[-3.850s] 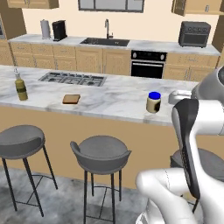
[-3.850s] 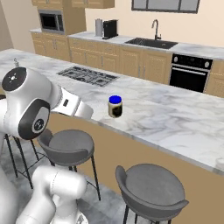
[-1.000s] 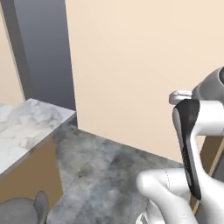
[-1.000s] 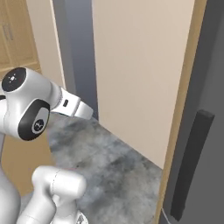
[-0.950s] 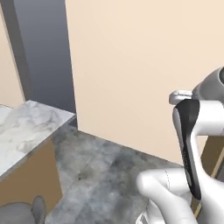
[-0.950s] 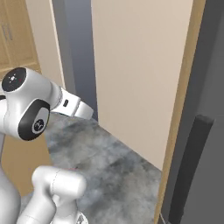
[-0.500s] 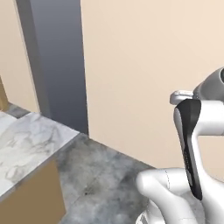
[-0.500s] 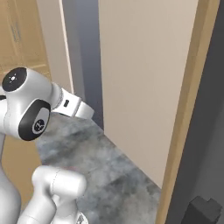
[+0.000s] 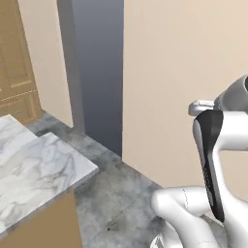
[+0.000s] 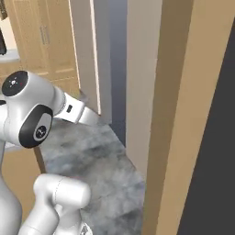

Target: Move the mayonnaise and shaker from the cabinet to the dining counter.

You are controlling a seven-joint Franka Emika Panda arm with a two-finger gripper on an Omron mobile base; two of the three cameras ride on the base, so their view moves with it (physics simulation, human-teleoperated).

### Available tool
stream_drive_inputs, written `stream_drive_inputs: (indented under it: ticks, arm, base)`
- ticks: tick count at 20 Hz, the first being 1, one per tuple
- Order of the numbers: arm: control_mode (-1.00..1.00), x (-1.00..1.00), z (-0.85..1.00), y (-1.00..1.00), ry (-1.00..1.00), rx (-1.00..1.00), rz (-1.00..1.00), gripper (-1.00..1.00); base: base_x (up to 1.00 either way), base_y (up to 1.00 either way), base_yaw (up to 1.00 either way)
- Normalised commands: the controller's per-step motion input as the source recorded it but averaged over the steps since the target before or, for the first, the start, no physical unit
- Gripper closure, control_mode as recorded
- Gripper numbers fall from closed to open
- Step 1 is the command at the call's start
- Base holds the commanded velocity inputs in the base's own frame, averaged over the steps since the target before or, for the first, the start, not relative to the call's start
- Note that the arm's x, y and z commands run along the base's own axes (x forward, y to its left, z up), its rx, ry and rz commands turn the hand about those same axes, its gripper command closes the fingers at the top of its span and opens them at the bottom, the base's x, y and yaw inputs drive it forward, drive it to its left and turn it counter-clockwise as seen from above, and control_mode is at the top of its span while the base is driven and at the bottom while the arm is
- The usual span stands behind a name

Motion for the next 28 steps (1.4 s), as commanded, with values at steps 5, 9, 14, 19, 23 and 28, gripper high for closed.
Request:
stream_drive_inputs:
  ticks: [5,9,14,19,23,28]
  arm:
    - [1.00,0.00,0.00,0.00,0.00,0.00,0.00,-1.00]
    - [1.00,0.00,0.00,0.00,0.00,0.00,0.00,-1.00]
    - [1.00,0.00,0.00,0.00,0.00,0.00,0.00,-1.00]
    - [1.00,0.00,0.00,0.00,0.00,0.00,0.00,-1.00]
    - [1.00,0.00,0.00,0.00,0.00,0.00,0.00,-1.00]
    - [1.00,0.00,0.00,0.00,0.00,0.00,0.00,-1.00]
  base:
    - [0.76,-0.16,0.38]
    - [0.72,-0.16,0.42]
    - [0.72,-0.19,0.40]
    - [0.72,-0.21,0.38]
    - [0.74,-0.22,0.35]
    - [0.75,-0.20,0.35]
